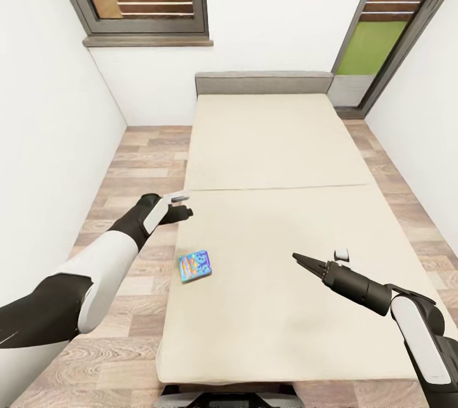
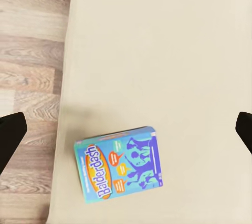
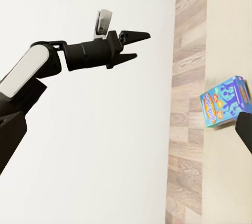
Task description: Put all the toys in the child's room - the three board games (two on the bed and one on the table), the two jigsaw puzzles on the table, and the tennis ball on the table - inside the toy box on the table in the child's room.
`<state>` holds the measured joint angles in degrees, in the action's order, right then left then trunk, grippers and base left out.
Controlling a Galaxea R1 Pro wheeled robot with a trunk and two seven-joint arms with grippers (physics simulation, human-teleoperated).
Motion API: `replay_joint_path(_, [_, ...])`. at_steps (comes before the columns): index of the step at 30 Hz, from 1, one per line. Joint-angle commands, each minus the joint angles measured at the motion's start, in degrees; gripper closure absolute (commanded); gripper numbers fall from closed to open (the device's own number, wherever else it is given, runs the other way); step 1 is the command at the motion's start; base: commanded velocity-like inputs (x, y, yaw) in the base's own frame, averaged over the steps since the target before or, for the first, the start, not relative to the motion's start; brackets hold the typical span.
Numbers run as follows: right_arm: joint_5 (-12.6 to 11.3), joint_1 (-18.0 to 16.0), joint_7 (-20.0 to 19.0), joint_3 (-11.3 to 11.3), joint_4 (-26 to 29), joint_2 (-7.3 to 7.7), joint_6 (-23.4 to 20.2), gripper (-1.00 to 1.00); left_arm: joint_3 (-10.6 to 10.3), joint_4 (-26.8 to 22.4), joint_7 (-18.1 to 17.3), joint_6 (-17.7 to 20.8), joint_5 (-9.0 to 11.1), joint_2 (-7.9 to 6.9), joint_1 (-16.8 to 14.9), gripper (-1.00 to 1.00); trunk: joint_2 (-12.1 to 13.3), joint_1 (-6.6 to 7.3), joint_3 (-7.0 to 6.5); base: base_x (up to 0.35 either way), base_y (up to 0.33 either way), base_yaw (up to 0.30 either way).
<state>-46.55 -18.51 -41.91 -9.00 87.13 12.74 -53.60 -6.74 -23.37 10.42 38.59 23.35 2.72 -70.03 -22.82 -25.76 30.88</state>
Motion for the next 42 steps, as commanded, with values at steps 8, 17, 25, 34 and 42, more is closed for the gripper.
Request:
replay_joint_path(8, [0.1,0.0,-0.2,-0.1,0.0,0.02,-0.3,-1.00,-0.4,-1.3,0.3,0.3,0.6,-0.17,-0.2,-1.00,-0.1,-0.03,0.84,0.000,0.000,0.000])
replay_joint_path(17, [0.1,0.0,-0.2,-0.1,0.0,0.05,-0.4,-1.00,-0.3,-1.6,0.2,0.3,0.8,-0.07,-0.2,-1.00,-0.1,-0.03,1.69,0.000,0.000,0.000])
replay_joint_path(25, [0.1,0.0,-0.2,-0.1,0.0,0.01,-0.4,-1.00,-0.4,-1.6,0.1,0.3,0.8,-0.04,-0.2,-1.00,-0.1,-0.03,2.45,0.000,0.000,0.000])
replay_joint_path(34, [0.1,0.0,-0.2,-0.1,0.0,0.01,-0.4,-1.00,-0.3,-1.6,0.0,0.3,0.8,0.00,-0.2,-1.00,-0.1,-0.03,3.30,0.000,0.000,0.000])
replay_joint_path(42, [0.1,0.0,-0.2,-0.1,0.0,0.06,-0.4,-1.00,-0.4,-1.9,0.0,0.3,0.8,-0.07,-0.2,-1.00,-0.1,-0.03,4.06,0.000,0.000,0.000])
